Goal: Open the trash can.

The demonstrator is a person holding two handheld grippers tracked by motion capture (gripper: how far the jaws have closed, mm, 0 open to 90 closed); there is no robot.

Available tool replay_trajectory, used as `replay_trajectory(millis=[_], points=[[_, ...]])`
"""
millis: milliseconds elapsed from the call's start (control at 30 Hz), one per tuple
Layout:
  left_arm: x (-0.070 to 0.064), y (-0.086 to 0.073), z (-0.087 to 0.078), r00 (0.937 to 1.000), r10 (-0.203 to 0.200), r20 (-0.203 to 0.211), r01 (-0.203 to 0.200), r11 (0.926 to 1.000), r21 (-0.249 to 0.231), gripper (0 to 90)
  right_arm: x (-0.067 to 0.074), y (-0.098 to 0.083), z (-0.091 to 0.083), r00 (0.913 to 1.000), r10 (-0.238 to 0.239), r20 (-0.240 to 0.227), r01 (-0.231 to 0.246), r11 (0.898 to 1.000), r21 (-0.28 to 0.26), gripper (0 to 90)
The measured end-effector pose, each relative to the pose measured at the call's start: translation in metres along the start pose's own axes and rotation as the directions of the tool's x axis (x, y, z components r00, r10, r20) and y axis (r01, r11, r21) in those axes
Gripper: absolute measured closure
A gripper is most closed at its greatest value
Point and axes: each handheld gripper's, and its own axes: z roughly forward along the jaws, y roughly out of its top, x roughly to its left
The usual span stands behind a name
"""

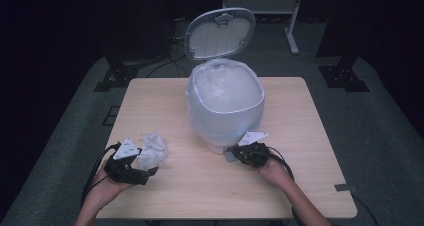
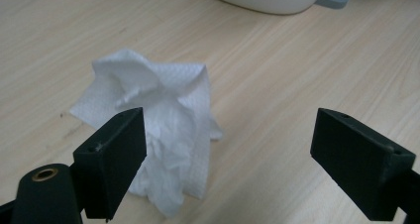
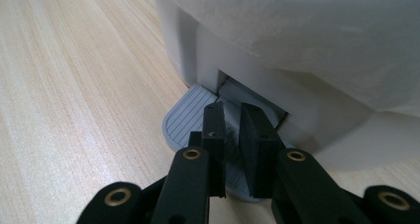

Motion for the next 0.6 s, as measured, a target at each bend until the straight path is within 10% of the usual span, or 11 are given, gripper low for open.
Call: replay_trajectory(millis=[600], points=[[0.027,0.058,0.036,0.9993,0.000,0.037,-0.002,0.9994,0.034,15.1,0.000,0.000,0.000,1.0000,-0.008,-0.002,0.008,1.000,-0.002,80.7]])
